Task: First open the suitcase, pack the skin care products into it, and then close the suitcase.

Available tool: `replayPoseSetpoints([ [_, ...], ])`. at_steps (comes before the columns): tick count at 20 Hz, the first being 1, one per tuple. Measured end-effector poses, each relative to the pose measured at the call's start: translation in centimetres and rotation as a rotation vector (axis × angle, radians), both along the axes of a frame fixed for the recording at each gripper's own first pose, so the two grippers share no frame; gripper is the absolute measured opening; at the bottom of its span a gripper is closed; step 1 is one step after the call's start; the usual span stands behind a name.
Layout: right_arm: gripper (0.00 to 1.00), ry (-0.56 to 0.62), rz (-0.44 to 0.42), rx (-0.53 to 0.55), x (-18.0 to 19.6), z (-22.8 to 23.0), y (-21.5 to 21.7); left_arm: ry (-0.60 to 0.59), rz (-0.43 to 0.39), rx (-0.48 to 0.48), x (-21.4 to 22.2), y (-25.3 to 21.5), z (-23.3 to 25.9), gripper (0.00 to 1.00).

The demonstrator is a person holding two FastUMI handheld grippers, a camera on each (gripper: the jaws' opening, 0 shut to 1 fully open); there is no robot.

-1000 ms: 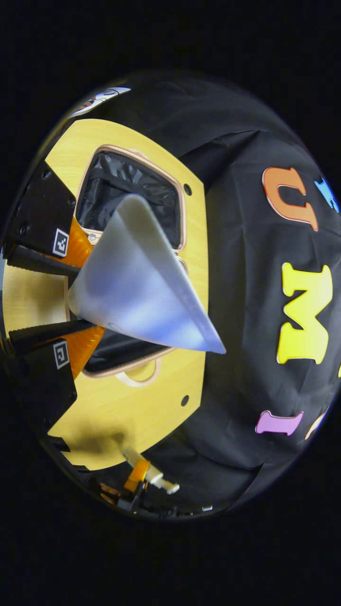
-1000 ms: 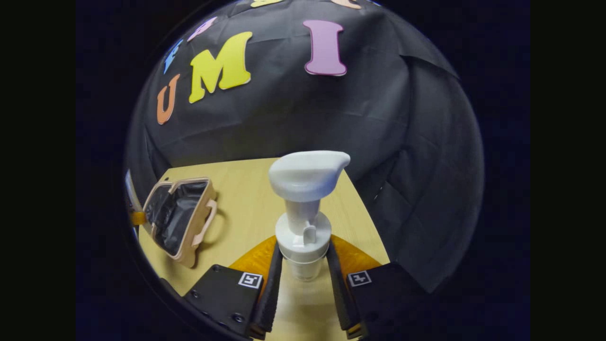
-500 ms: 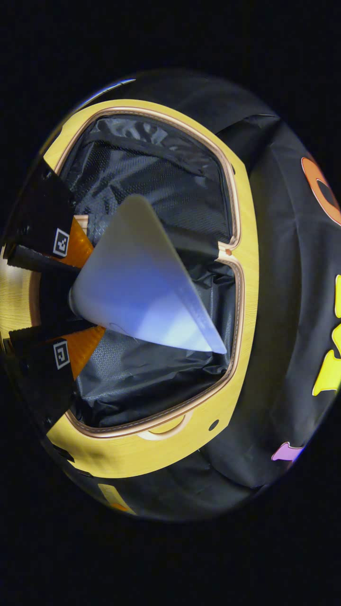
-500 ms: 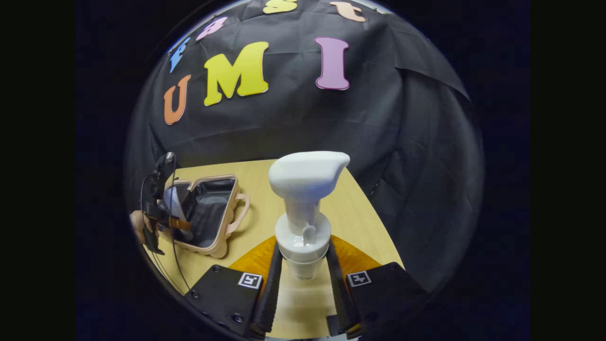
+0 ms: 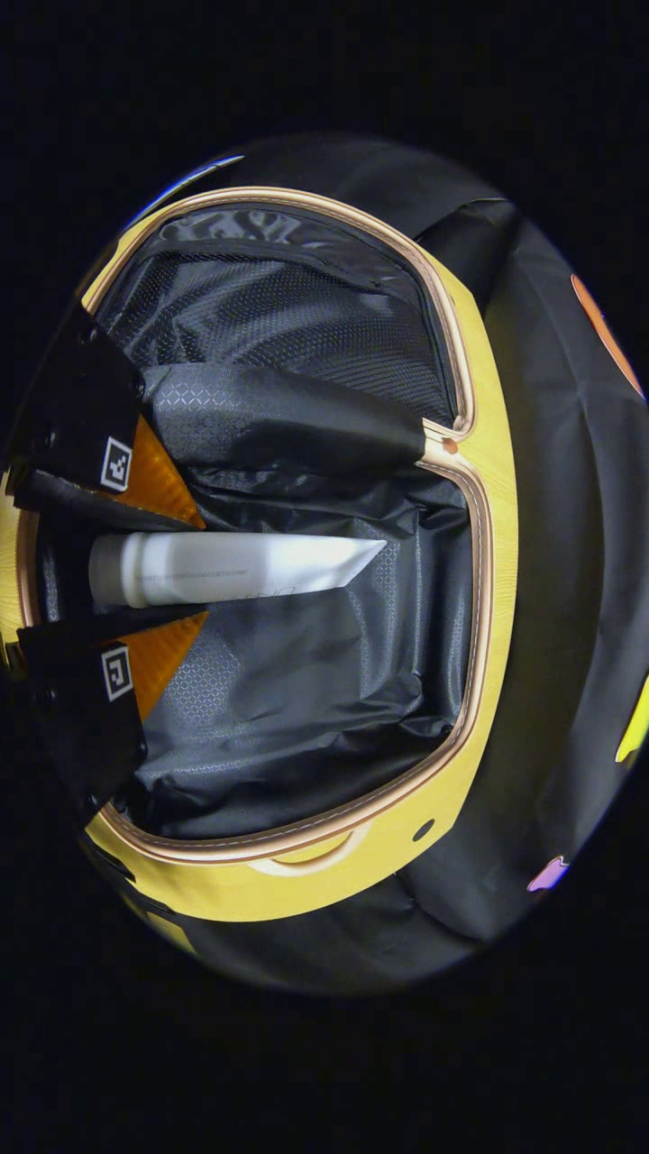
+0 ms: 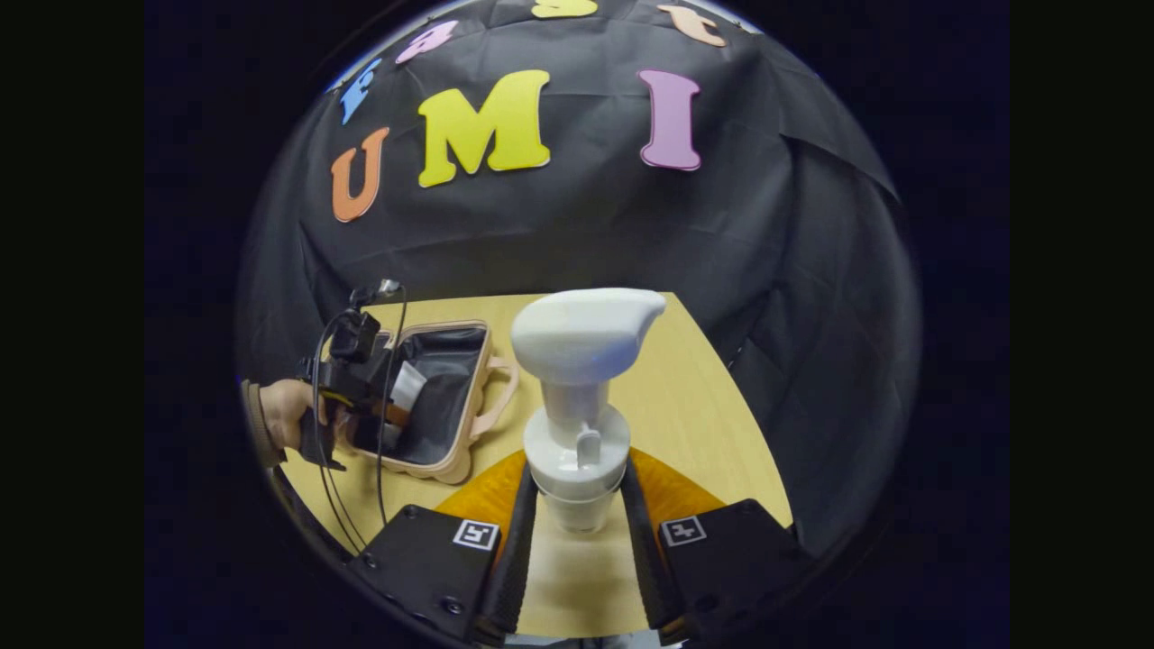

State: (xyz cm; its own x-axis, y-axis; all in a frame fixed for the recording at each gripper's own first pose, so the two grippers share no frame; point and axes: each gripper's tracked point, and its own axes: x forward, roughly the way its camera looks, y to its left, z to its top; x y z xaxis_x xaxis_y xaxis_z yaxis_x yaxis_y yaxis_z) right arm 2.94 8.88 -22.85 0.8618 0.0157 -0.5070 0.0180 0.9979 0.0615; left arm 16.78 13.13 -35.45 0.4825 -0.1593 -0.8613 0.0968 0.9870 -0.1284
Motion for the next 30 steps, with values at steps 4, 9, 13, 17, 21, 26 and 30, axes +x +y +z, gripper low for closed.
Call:
replayPoseSetpoints([
  [4,0.48,0.004,0.082,0.043,2.7,1.7,4.4,-0.123,-0.017,-0.058,-0.2,0.0,3.6,0.55],
  [9,0.48,0.053,0.231,0.066,6.9,1.5,12.5,-0.370,-0.053,-0.038,-1.8,2.3,11.2,0.83],
  [13,0.48,0.157,0.309,0.091,8.0,-1.8,18.6,-0.560,-0.065,0.007,-4.1,5.9,16.0,0.96],
  [17,0.48,0.257,0.330,0.093,8.9,-5.8,22.0,-0.763,-0.036,0.040,-5.9,10.5,20.4,0.96],
  [21,0.48,0.311,0.287,0.082,10.1,-8.3,22.9,-0.787,0.038,0.100,-7.3,16.2,20.6,0.96],
  [26,0.48,0.354,0.192,0.120,12.9,-9.1,22.8,-0.787,0.113,0.094,-8.0,22.1,20.1,0.96],
  [30,0.48,0.390,0.148,0.113,15.2,-11.0,23.6,-0.761,0.196,0.128,-7.1,27.5,18.7,0.96],
])
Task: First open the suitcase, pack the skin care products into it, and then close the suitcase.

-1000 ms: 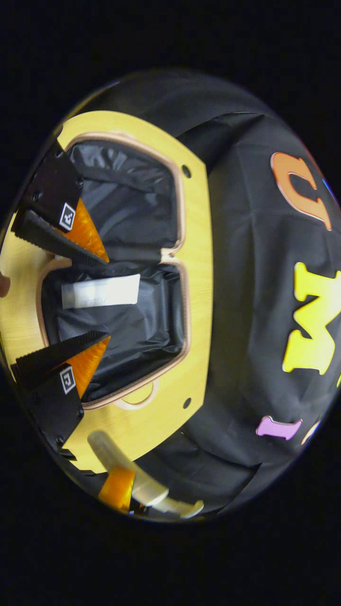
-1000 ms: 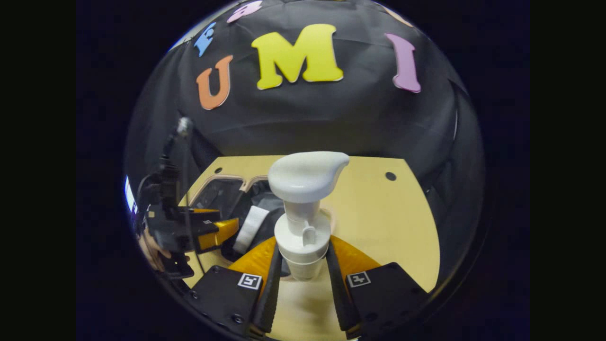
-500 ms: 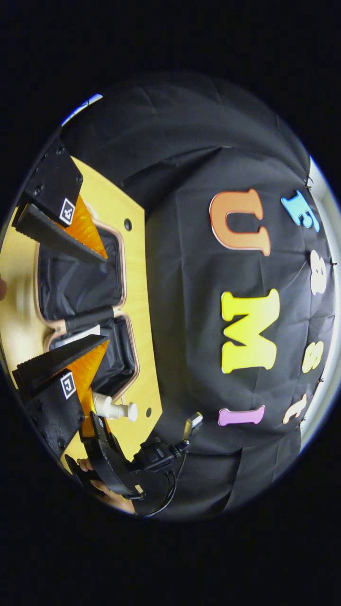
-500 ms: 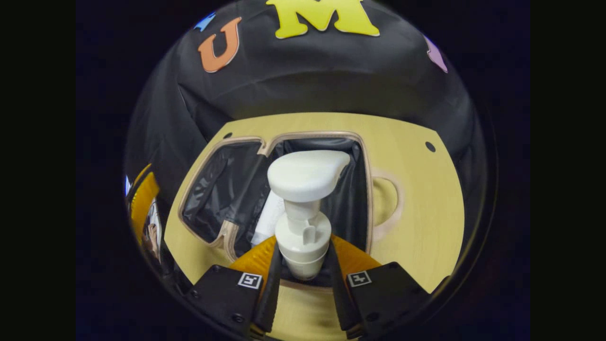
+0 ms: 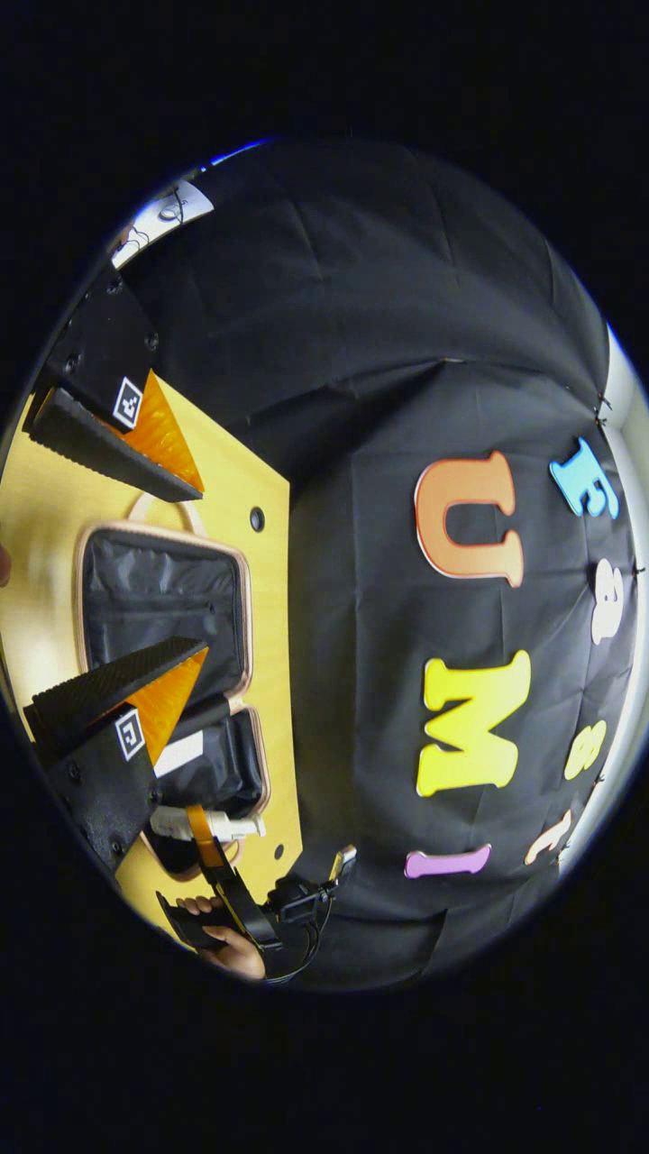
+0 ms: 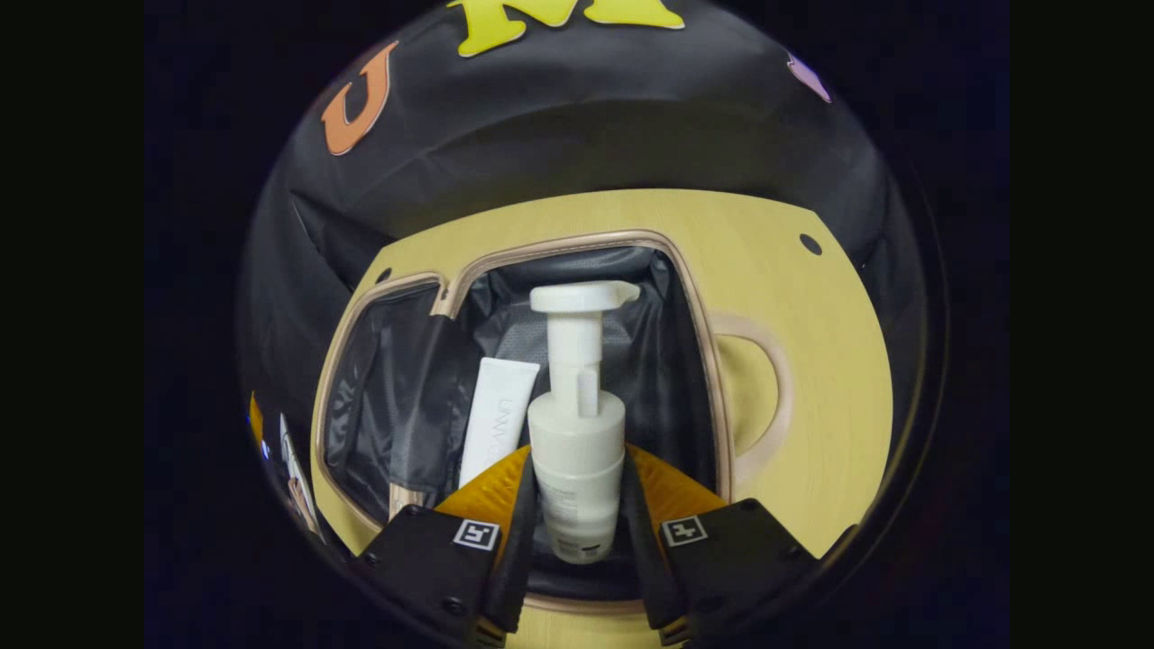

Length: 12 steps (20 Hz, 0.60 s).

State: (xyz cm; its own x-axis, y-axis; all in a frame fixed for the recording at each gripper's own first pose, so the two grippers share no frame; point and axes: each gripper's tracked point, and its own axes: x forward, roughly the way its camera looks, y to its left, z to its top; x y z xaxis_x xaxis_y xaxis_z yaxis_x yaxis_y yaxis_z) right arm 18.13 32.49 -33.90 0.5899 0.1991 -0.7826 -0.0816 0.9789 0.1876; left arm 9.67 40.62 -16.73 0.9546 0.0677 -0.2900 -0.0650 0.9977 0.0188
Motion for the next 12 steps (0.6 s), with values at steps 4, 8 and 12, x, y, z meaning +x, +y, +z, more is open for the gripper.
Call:
replayPoseSetpoints([
  [4,0.48,0.037,-0.017,-0.049,0.8,-1.7,0.3,0.014,0.080,-0.058,1.4,4.6,-2.3,0.96],
  [8,0.48,0.104,-0.037,-0.079,0.1,-3.8,0.5,0.085,0.174,-0.163,3.2,8.8,-5.9,0.96],
  [12,0.52,0.118,-0.070,-0.054,-0.3,-4.2,0.9,0.194,0.203,-0.403,4.5,9.9,-10.1,0.96],
])
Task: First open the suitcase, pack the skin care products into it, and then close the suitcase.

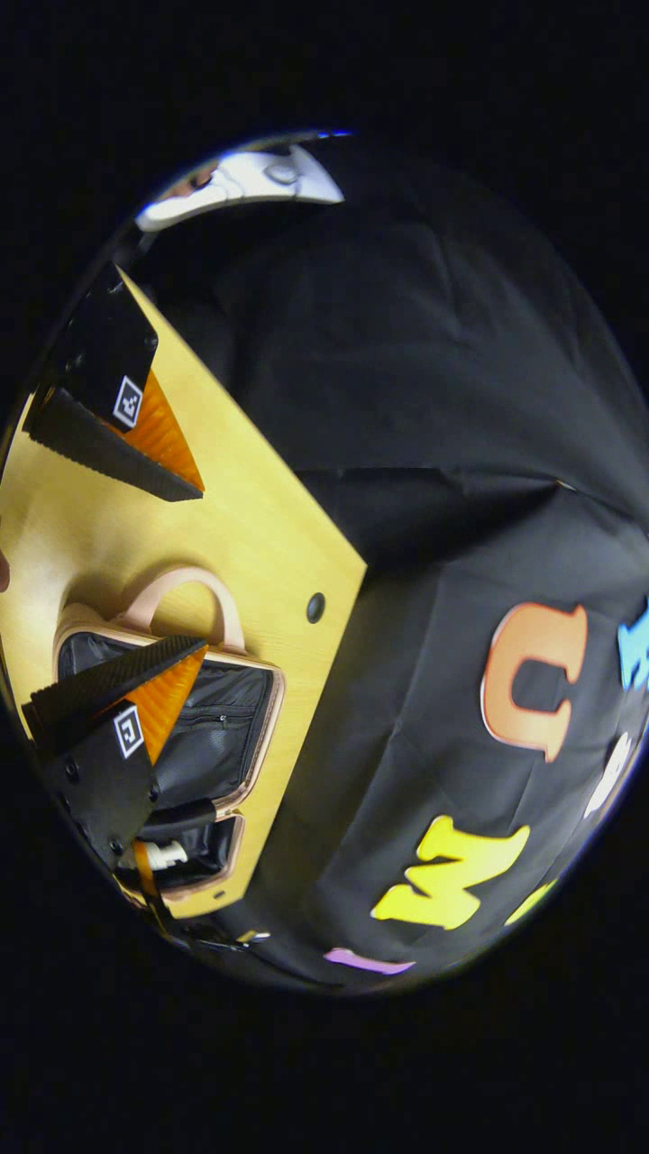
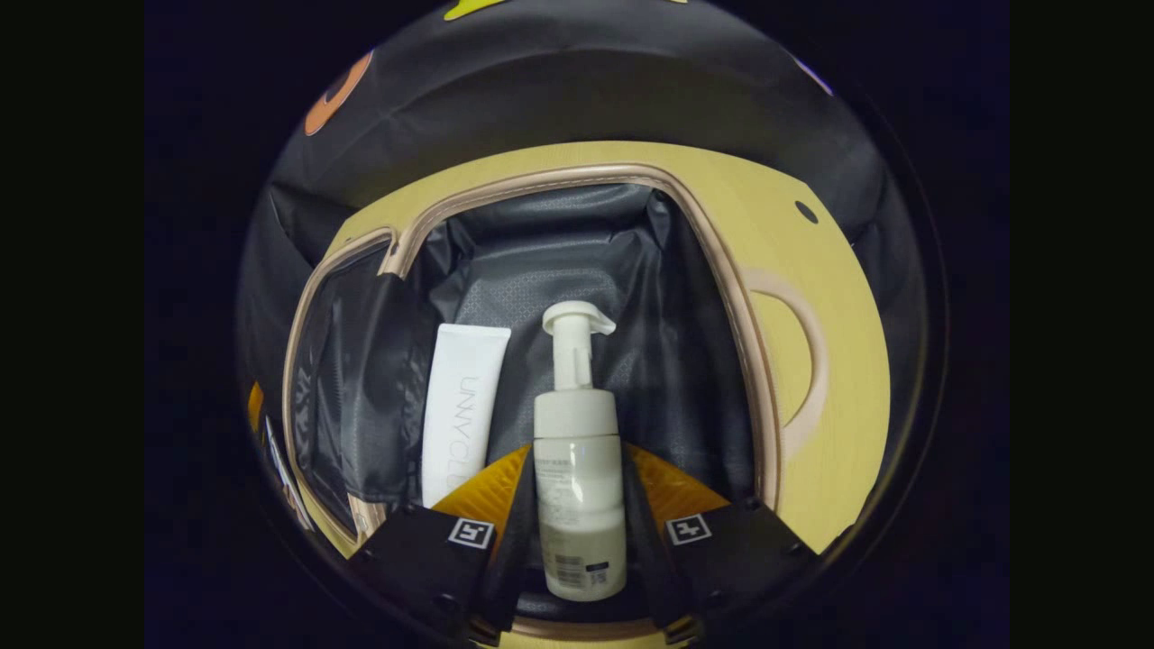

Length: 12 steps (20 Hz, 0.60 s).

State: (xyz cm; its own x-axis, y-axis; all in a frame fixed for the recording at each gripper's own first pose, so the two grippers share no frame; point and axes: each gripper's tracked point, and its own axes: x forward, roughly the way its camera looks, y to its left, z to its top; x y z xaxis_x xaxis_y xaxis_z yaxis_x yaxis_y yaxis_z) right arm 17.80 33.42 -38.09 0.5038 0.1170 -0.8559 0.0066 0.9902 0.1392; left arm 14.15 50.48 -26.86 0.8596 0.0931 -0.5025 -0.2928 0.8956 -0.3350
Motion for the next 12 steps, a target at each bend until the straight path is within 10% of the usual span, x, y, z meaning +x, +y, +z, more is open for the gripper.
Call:
replayPoseSetpoints([
  [4,0.81,-0.013,0.037,0.056,-1.0,1.2,0.8,0.041,0.008,-0.263,1.1,-0.6,-3.7,0.96],
  [12,0.82,-0.167,0.130,0.149,-8.1,12.4,-2.2,0.029,0.023,-0.633,2.8,-2.7,-6.8,0.83],
])
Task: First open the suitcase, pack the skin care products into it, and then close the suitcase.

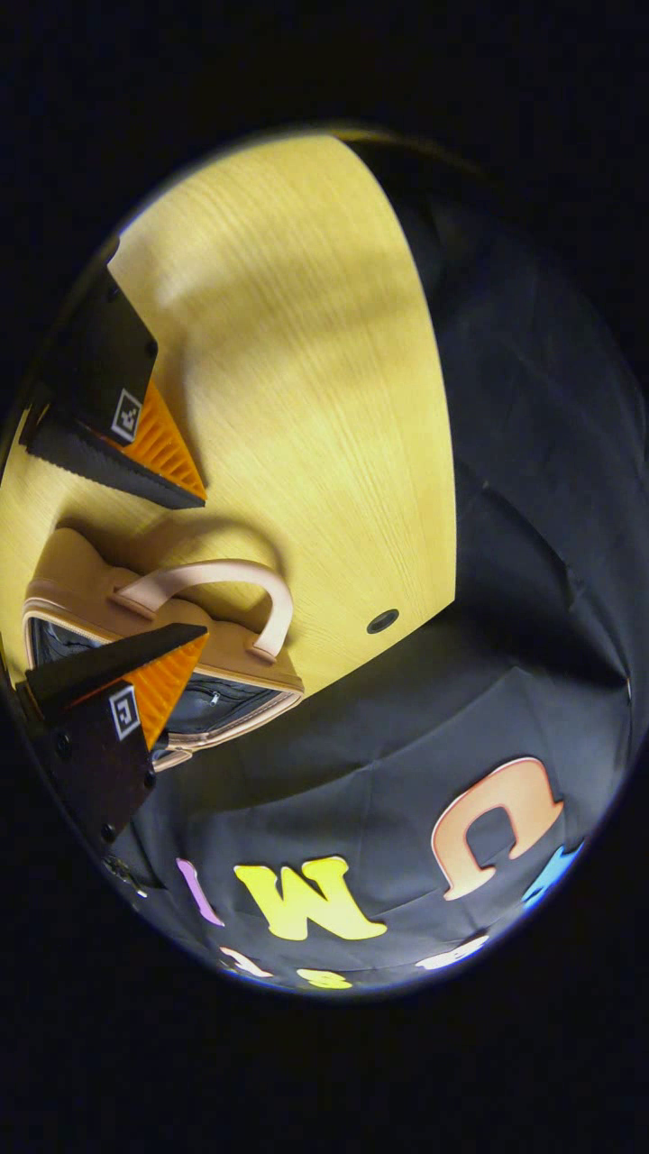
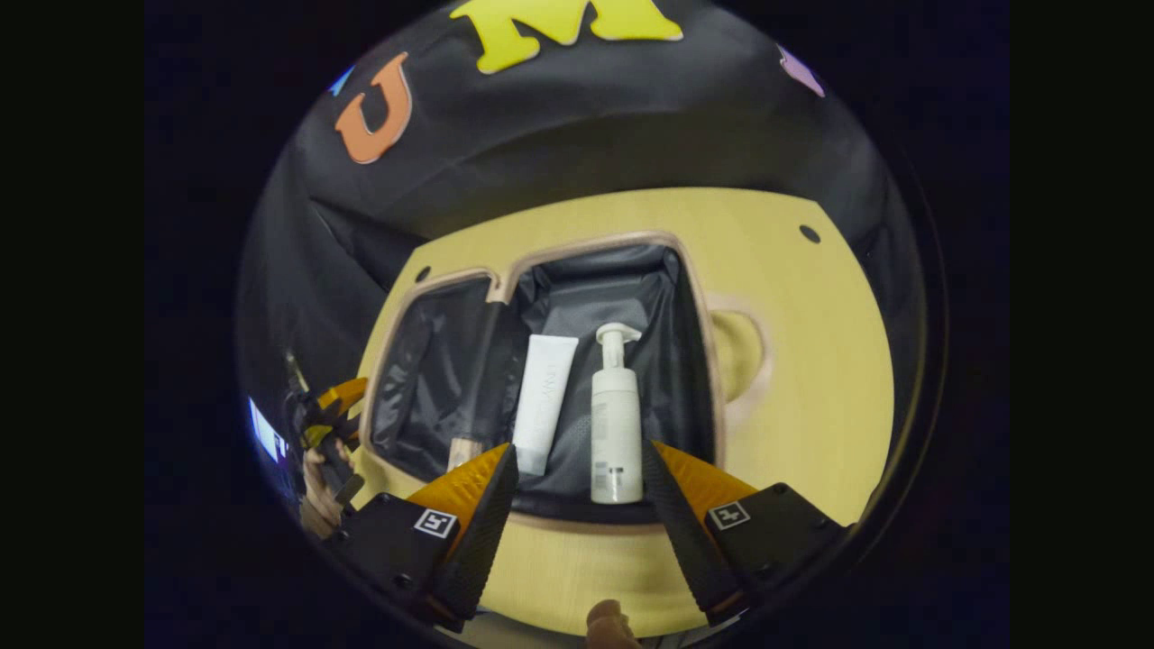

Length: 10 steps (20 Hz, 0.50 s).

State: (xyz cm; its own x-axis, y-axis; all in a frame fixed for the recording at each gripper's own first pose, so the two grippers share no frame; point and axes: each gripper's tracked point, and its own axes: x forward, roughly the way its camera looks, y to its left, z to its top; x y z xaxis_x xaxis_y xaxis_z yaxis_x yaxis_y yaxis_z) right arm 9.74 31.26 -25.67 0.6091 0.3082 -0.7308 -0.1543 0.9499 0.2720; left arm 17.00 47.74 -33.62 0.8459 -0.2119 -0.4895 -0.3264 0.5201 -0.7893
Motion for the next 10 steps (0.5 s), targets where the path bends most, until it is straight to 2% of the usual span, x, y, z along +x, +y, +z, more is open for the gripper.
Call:
replayPoseSetpoints([
  [1,0.82,-0.043,0.004,-0.006,-0.9,1.9,-1.0,-0.009,0.000,-0.028,0.4,-0.4,0.0,0.78],
  [5,0.78,-0.154,-0.051,0.001,-4.4,7.7,-5.3,-0.018,0.042,-0.081,1.9,-0.5,-0.1,0.16],
  [7,0.82,-0.197,-0.090,-0.007,-6.1,9.3,-7.5,-0.038,0.030,-0.084,1.9,-0.4,0.2,0.11],
  [8,0.78,-0.221,-0.109,-0.013,-6.7,9.9,-8.6,-0.047,0.024,-0.086,1.8,-0.3,0.6,0.08],
  [9,0.82,-0.246,-0.123,-0.016,-7.3,10.5,-9.5,-0.050,0.014,-0.077,2.0,-0.6,0.9,0.07],
  [10,0.78,-0.260,-0.128,-0.014,-7.9,10.6,-10.2,-0.049,0.005,-0.055,2.0,-0.6,1.3,0.03],
])
